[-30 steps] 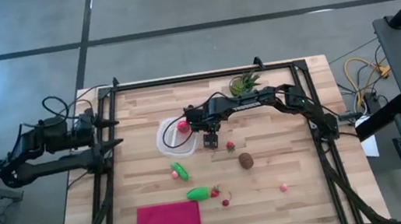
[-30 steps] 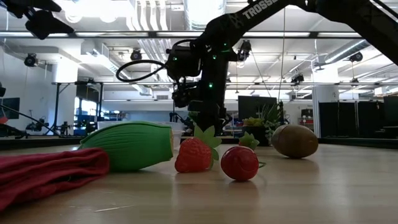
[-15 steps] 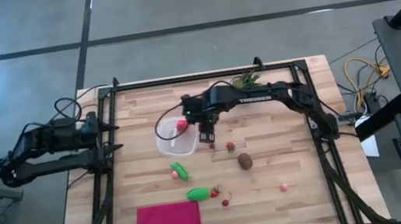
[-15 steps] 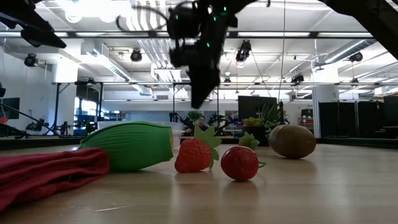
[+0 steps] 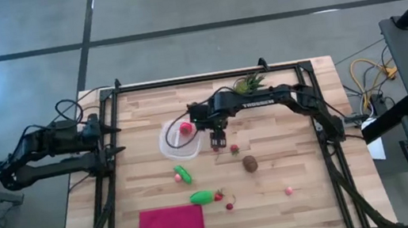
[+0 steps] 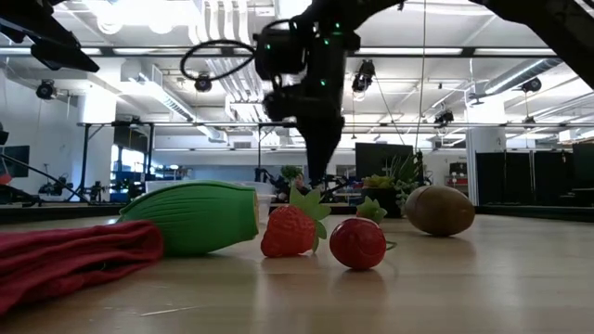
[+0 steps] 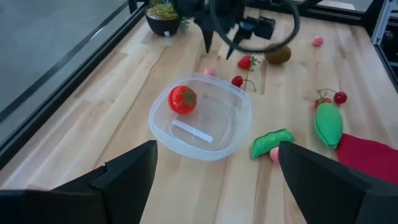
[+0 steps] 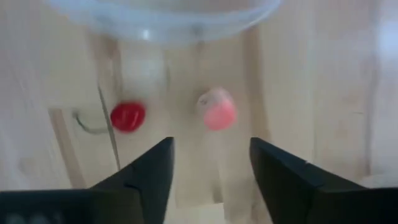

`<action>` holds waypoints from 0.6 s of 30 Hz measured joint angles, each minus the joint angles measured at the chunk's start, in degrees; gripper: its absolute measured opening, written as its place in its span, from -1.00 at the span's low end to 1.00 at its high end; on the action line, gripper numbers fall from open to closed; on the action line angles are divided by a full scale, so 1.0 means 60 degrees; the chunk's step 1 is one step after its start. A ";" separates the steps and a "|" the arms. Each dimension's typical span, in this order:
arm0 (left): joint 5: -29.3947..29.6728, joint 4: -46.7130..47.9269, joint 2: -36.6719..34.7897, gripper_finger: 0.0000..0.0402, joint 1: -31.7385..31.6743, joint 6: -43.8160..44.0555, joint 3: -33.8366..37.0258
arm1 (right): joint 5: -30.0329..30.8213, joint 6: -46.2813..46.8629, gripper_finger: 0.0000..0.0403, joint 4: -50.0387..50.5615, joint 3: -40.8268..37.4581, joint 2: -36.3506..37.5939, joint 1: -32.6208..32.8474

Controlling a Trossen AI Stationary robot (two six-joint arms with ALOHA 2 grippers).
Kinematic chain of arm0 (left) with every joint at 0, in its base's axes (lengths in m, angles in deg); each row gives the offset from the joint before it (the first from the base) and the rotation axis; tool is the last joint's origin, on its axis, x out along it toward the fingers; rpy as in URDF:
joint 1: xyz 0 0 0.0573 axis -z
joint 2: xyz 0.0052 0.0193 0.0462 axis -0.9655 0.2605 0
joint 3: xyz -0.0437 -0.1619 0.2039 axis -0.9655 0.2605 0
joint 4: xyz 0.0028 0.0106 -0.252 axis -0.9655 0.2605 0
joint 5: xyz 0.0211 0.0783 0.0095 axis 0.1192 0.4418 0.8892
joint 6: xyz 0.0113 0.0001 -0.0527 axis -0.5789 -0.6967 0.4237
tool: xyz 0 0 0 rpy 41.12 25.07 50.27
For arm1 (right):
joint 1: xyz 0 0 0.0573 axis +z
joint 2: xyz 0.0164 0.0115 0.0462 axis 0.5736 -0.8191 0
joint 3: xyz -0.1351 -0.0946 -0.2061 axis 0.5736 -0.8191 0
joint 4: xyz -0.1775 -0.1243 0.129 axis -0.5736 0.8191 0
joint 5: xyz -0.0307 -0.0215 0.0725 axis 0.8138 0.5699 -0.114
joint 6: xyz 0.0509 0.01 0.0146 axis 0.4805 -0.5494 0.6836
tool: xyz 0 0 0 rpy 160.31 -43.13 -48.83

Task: Pick and placing Produce into tupperware
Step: Put the top pink peach into the transparent bin

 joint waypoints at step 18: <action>0.0503 0.0142 0.0000 0.59 0.0000 -0.0985 0.0022 | 0.0712 -0.1085 0.19 -0.2002 -0.1473 0.0039 0.0065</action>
